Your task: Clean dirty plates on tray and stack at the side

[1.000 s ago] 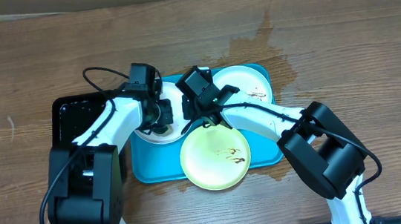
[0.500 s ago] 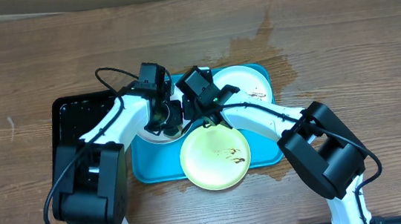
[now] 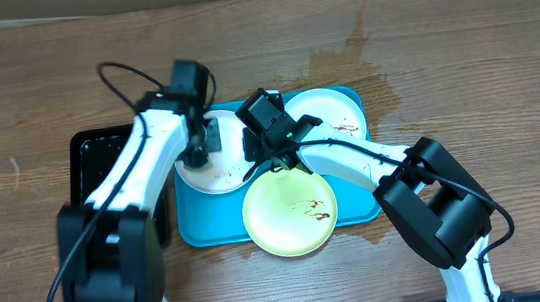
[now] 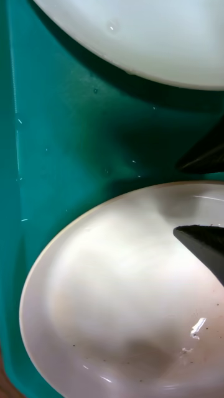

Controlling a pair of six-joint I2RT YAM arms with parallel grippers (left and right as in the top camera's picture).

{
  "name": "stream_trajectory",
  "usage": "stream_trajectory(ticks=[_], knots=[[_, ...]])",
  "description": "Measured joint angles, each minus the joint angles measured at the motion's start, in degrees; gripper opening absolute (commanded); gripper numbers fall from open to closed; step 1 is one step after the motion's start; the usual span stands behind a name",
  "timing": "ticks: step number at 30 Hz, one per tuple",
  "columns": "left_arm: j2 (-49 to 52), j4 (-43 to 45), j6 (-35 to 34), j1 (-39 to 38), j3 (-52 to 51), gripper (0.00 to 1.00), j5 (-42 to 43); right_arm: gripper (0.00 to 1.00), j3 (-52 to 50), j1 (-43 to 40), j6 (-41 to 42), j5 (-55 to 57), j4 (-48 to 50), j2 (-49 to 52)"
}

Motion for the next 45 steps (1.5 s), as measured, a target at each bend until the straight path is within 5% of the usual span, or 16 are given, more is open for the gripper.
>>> stream_trajectory(ticks=[3,11,23,30,45], knots=[[-5.07,-1.66,0.04,0.66,2.51,0.04,2.32,0.04,0.07,0.0,0.09,0.09,-0.04,0.0],[-15.17,-7.43,1.2,5.99,4.66,0.04,16.7,0.04,1.77,0.0,-0.02,0.17,0.0,-0.02],[-15.52,-14.99,13.84,20.44,4.66,0.04,45.16,0.04,1.84,0.0,-0.85,3.28,-2.47,-3.26],[-15.52,-17.68,18.16,28.63,4.66,0.04,59.08,0.04,7.54,0.02,-2.23,3.8,-11.85,-5.6],[-15.52,-21.73,24.83,30.56,4.66,0.04,66.71,0.04,12.22,2.89,-4.48,8.72,-11.65,-5.62]])
